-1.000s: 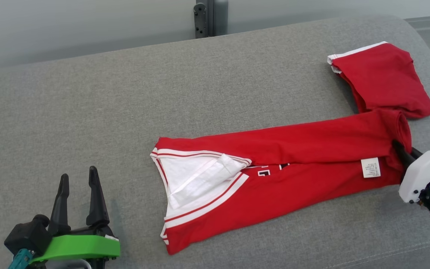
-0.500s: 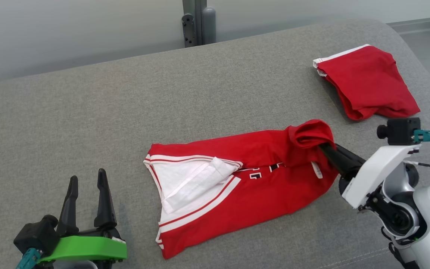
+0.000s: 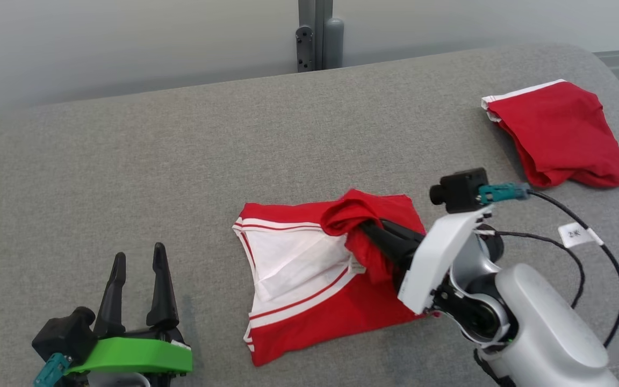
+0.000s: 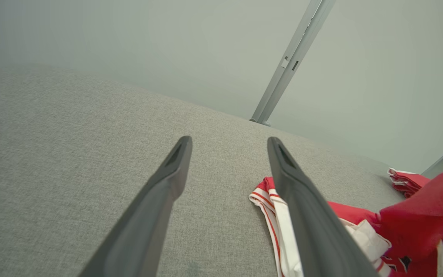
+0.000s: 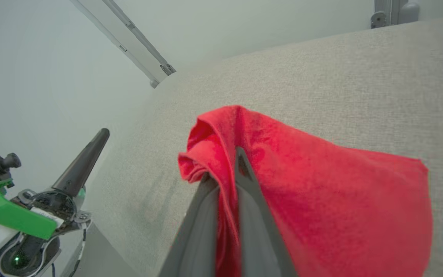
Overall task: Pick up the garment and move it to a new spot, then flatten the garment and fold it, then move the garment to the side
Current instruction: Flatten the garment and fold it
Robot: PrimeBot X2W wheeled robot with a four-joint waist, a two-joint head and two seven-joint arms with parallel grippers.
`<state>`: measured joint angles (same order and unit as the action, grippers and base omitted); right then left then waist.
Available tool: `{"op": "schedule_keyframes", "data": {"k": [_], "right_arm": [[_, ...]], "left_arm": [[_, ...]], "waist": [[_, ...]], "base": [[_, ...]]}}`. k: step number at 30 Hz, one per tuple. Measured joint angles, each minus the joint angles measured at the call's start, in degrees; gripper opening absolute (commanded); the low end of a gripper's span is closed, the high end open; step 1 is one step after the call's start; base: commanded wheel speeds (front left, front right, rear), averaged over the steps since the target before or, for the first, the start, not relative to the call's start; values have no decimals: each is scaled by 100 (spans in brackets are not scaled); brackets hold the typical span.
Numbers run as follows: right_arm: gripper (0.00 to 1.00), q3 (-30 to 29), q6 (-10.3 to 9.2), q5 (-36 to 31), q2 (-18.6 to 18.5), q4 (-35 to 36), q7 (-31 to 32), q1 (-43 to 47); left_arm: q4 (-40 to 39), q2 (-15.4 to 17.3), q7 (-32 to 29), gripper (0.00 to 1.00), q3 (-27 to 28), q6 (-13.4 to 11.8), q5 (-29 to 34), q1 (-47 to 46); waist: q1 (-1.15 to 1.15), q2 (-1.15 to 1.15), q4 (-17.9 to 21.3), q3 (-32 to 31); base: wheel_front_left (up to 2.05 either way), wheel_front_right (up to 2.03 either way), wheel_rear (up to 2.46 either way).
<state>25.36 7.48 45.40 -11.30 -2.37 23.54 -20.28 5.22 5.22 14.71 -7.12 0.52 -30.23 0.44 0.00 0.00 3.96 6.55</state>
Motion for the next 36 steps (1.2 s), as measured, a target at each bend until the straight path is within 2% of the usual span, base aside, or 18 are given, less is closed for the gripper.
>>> {"op": "schedule_keyframes", "data": {"k": [5, 9, 13, 19, 23, 24, 25, 26, 27, 36], "right_arm": [[0, 269, 0, -109, 537, -730, -256, -455], [0, 455, 0, -91, 767, -1303, -524, -677], [0, 642, 0, 20, 828, -1879, -834, -807], [0, 1390, 0, 735, 846, -2375, -1416, -1096], [1, 1744, 0, 999, 845, -2966, -1819, -1369], [27, 1836, -1, 1040, 836, -3106, -1912, -1445], [44, 1919, 0, 1105, 836, -3201, -2000, -1505], [69, 2014, -1, 1184, 842, -3301, -2082, -1566], [100, 2107, -1, 1261, 843, -3371, -2143, -1618], [100, 2710, 0, 1915, 848, -3438, -2646, -2024]], "left_arm": [[101, -38, 2, 100, -85, 46, -11, -109], [182, -69, 7, 100, -136, 83, -57, -174], [264, -93, 8, 100, -148, 129, -83, -243], [355, -130, 25, 100, -180, 149, -83, -310], [419, -163, 32, 100, -232, 178, -85, -365], [430, -171, 32, 100, -241, 183, -92, -381], [442, -178, 32, 100, -249, 186, -93, -392], [452, -182, 32, 100, -248, 198, -98, -400], [457, -183, 32, 100, -240, 199, -98, -406], [454, -202, 33, 100, -137, 203, -90, -419]], "waist": [[0, 0, -143, -25], [0, 0, -268, -36], [0, 0, -388, -30], [0, 0, -522, -11], [0, 0, -600, -8], [0, 0, -620, -9], [0, 0, -638, -8], [0, 0, -657, -6], [1, 0, -672, -4], [0, 0, -618, 15]], "base": [[0, 0, 0], [0, 0, 0], [0, 0, 0], [0, 0, 0], [0, 0, 0], [0, 0, 0], [0, 0, 0], [0, 0, 0], [0, 0, 0], [0, 0, 0]]}}
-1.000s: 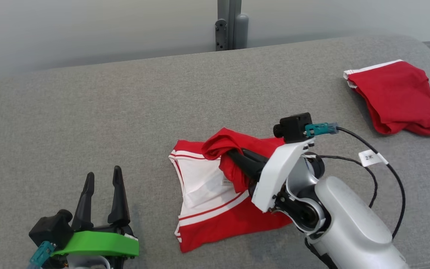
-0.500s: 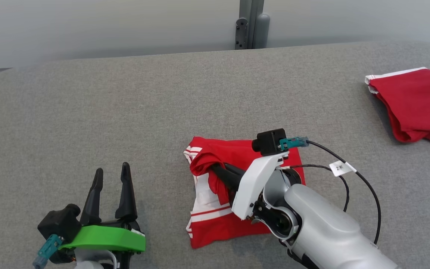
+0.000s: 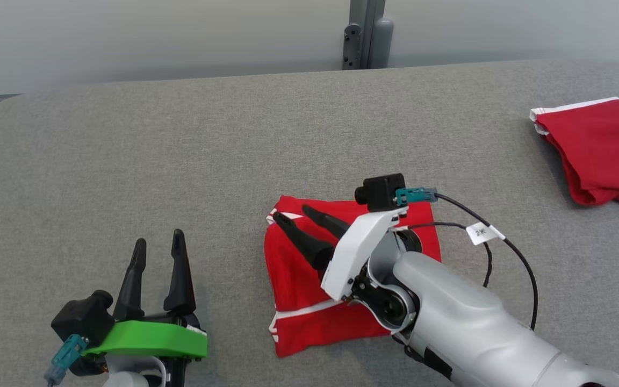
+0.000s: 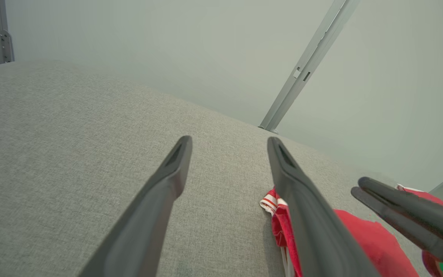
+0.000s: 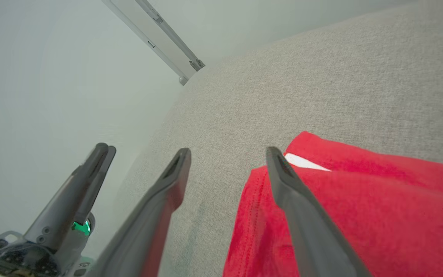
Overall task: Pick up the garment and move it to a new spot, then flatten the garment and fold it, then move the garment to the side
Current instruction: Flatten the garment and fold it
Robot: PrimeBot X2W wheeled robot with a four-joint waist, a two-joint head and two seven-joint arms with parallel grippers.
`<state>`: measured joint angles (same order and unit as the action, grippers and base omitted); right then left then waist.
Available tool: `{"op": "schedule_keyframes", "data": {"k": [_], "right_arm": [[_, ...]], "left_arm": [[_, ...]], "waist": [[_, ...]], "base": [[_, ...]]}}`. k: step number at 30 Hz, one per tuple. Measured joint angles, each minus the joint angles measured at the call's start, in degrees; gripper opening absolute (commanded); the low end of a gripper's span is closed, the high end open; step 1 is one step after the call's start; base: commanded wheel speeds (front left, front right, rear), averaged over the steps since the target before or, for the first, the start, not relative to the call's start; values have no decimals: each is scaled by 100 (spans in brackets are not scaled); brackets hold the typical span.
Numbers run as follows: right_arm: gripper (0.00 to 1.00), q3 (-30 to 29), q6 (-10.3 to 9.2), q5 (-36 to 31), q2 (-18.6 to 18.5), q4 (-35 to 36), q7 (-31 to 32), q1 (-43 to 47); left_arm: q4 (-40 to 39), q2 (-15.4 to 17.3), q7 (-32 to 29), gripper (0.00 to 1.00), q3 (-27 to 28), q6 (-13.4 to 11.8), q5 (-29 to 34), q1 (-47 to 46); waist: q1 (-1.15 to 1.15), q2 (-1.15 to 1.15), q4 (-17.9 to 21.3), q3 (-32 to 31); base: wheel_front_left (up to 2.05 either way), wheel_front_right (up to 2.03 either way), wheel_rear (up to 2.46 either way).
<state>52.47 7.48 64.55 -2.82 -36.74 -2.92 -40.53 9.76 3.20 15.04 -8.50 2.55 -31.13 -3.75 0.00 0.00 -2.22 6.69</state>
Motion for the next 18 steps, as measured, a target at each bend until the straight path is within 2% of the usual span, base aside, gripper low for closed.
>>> {"op": "schedule_keyframes", "data": {"k": [6, 13, 18], "right_arm": [[100, -68, 0, 58, -1, -312, -624, -331], [100, -391, 0, -878, -16, -1029, -1160, -601], [100, -1178, 0, -1628, -218, -949, -1207, -449]], "left_arm": [[-10, -10, 0, 100, -26, 3, 52, 4], [-16, -15, 1, 100, -74, 3, 154, 17], [-19, 0, 1, 100, -110, 3, 256, 19]], "waist": [[0, 0, 146, 6], [0, 0, 308, 21], [0, 0, 394, 42]], "base": [[0, 0, 0], [0, 0, 0], [0, 0, 0]]}}
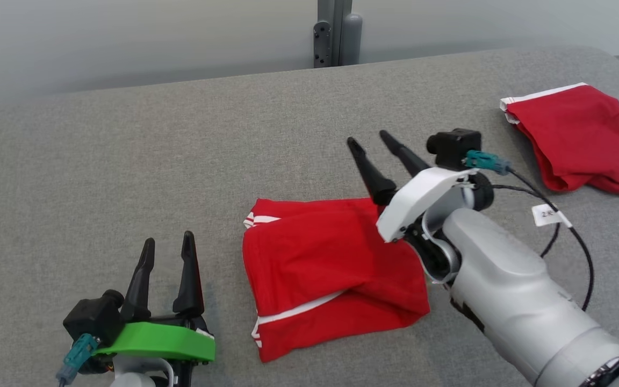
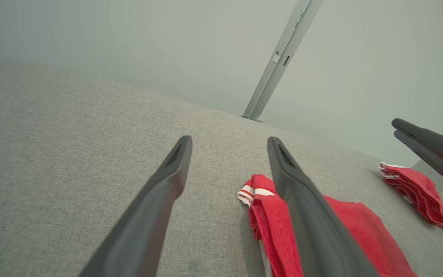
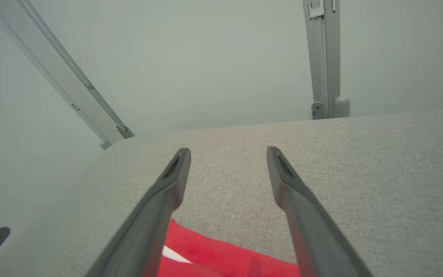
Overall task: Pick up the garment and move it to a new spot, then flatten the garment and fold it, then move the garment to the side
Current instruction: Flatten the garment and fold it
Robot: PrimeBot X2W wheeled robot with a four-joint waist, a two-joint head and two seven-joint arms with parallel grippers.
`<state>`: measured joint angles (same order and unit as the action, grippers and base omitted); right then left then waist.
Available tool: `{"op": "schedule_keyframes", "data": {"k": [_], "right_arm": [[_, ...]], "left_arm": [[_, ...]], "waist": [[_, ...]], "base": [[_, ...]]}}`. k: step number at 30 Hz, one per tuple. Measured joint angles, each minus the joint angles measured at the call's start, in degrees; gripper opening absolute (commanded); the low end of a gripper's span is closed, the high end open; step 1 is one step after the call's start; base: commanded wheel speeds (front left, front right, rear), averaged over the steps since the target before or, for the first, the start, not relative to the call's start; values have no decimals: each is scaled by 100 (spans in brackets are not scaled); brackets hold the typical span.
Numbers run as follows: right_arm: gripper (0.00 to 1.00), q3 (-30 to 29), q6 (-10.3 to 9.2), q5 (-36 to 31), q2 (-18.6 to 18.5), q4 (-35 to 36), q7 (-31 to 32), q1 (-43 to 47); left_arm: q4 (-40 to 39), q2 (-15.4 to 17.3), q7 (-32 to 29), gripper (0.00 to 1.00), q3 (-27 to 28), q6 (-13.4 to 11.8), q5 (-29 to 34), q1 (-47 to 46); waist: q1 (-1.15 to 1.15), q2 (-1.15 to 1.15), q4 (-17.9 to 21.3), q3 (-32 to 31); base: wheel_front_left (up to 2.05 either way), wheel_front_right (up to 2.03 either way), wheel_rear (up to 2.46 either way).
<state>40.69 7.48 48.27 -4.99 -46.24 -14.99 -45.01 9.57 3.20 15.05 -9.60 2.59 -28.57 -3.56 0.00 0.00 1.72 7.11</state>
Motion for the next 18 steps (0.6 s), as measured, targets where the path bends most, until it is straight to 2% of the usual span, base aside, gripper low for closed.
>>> {"op": "schedule_keyframes", "data": {"k": [4, 10, 15, 18], "right_arm": [[100, -1018, 0, -932, -157, 538, -4, 566], [100, -2329, 0, -2101, -48, 1507, -5, 1742], [100, -2966, 0, -2752, 74, 2257, -5, 2561], [100, -3144, 0, -2930, 119, 2594, -5, 3016]], "left_arm": [[-22, 18, 0, 100, -48, -11, 100, 3], [-42, 26, 0, 100, -97, -62, 278, 31], [-67, 35, 0, 100, -93, -90, 378, 88], [-108, 35, 0, 100, -38, -116, 405, 173]], "waist": [[0, 0, 58, 10], [0, 0, 113, 6], [0, 0, 117, -41], [0, 0, 117, -78]], "base": [[0, 0, 0], [0, 0, 0], [0, 0, 0], [0, 0, 0]]}}
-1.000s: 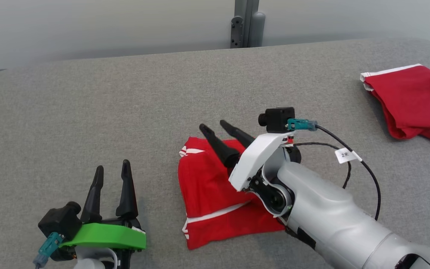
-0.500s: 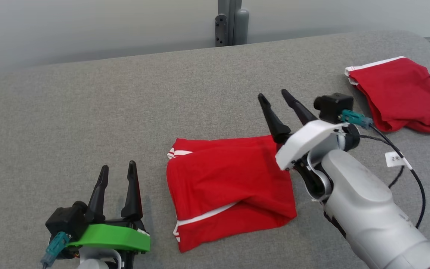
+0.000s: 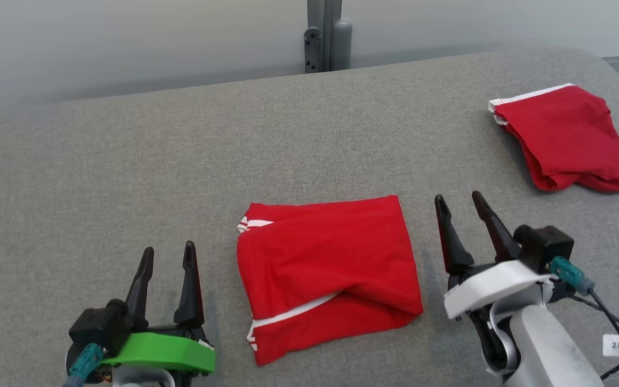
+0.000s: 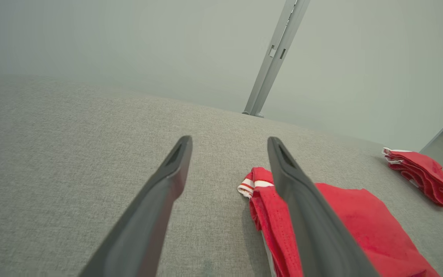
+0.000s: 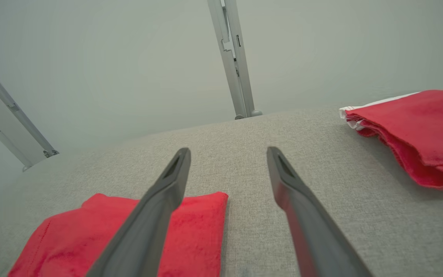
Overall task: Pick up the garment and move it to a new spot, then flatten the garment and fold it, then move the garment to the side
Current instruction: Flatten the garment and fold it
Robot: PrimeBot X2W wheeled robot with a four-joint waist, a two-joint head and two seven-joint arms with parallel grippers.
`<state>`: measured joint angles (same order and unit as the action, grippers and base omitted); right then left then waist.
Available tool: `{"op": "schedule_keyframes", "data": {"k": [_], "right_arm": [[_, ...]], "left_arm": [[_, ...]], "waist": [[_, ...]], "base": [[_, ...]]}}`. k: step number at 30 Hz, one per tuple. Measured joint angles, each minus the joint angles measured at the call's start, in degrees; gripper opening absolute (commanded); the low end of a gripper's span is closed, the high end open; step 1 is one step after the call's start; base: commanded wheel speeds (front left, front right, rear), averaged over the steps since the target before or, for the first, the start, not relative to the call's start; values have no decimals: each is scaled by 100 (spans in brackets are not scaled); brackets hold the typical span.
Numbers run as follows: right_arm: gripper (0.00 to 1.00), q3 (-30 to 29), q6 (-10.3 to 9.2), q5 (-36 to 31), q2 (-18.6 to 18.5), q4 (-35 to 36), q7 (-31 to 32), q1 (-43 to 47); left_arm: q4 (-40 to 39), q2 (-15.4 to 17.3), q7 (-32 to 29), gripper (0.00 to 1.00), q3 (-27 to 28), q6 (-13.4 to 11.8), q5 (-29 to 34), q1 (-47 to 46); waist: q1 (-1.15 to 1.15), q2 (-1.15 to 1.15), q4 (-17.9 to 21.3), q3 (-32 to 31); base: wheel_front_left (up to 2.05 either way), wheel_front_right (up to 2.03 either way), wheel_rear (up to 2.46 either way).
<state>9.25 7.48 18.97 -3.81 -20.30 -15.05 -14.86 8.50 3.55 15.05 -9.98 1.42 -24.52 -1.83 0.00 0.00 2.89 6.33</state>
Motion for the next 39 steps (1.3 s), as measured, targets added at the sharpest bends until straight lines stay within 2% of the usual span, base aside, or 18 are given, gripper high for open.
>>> {"op": "schedule_keyframes", "data": {"k": [4, 10, 11, 14, 26, 33, 39], "right_arm": [[100, 211, 0, -152, 53, 104, 0, 257], [98, 506, 0, -120, 79, -220, 0, 269], [60, 550, 0, -118, 80, -274, 0, 245], [0, 748, 0, -164, 82, -514, 0, 120], [0, 2189, 1, -169, 52, -1993, 0, -643], [0, 2900, 1, -7, -22, -1984, 0, -630], [0, 3189, 1, 100, -71, -1896, 0, -542]], "left_arm": [[-14, 0, 0, 100, 69, -16, 21, 104], [51, -15, 0, 100, 49, 33, 37, 127], [55, -18, 0, 100, 54, 33, 37, 128], [64, -22, 0, 100, 59, 34, 37, 146], [68, -40, 0, 100, 40, 33, 38, 153], [67, -43, 0, 100, 65, 34, 38, 147], [60, -47, 0, 100, 107, 34, 38, 146]], "waist": [[0, 0, 18, -28], [0, 0, -118, -71], [0, 0, -149, -79], [0, 0, -232, -102], [0, 0, -547, -46], [0, 0, -634, 52], [0, 0, -548, 70]], "base": [[0, 0, 0], [0, 0, 0], [0, 0, 0], [0, 0, 0], [0, 0, 0], [0, 0, 0], [0, 0, 0]]}}
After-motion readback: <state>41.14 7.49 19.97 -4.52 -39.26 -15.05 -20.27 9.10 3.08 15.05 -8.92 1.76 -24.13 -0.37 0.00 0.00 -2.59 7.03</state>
